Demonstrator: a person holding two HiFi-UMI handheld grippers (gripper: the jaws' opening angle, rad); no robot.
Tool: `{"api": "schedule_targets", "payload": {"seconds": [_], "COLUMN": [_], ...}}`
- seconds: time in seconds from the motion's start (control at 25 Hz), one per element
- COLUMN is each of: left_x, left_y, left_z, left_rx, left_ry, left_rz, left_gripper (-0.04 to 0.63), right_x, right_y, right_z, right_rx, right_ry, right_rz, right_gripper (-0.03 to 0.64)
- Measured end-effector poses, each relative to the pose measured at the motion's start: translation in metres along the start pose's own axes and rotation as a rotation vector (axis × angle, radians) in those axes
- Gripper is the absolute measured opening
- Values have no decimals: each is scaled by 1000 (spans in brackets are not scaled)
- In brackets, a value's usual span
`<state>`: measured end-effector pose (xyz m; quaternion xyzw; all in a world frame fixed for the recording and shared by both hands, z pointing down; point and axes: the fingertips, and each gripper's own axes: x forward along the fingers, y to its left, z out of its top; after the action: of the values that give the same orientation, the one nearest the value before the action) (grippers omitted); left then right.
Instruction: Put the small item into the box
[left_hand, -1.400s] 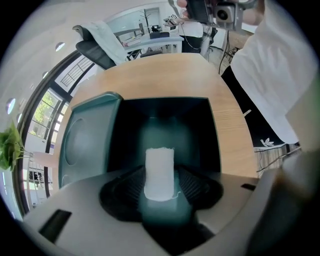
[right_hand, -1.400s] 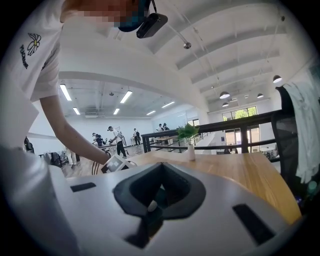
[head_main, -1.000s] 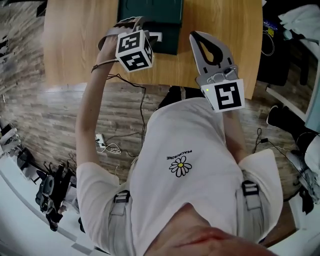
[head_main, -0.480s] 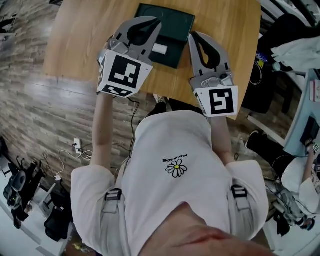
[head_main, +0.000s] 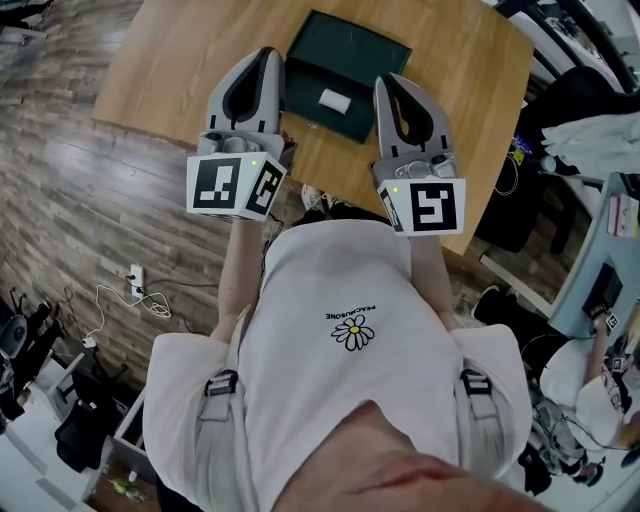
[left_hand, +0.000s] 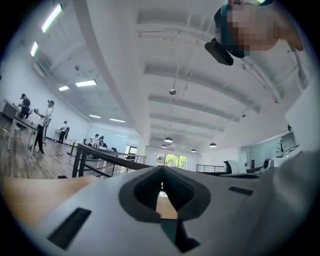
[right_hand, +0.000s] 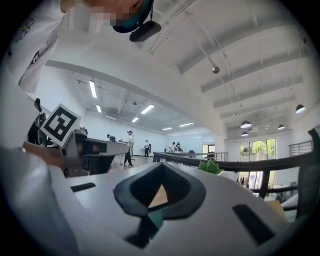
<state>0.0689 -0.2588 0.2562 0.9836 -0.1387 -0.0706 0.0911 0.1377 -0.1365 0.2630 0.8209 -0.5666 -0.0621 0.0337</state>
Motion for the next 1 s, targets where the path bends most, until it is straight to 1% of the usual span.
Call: {"api": "schedule_targets", "payload": {"seconds": [0.04,0.08,0.2,0.32,0.6,0.72,1.0], "left_x": [-5,-9,-15,-18,-21,-23,-26], "left_y": [1,1,-3,-8,-11,-7,5], "left_z": [-3,-6,-9,-7,-3,-2,-1], "left_rx": [-9,-2,73,130,211,221,224], "left_ry": [2,7,13,-2,4,5,26], "left_rz": [16,30,55,53,56,72,117], "left_gripper": [15,15,15,15,14,15,15], "right_x": [1,2,4,5,6,5,5], "right_y": [4,8,13,15,20,16,13], "right_z": [0,-1,-5,-10,-9,-13,-15], "right_rx": [11,16,-5,-7,24,-4,5], "right_ry": [6,11,29,43,48,50,56], "right_rz": [11,19,28,32,27,20,7], "right_gripper": [6,6,6,6,6,6,6]}}
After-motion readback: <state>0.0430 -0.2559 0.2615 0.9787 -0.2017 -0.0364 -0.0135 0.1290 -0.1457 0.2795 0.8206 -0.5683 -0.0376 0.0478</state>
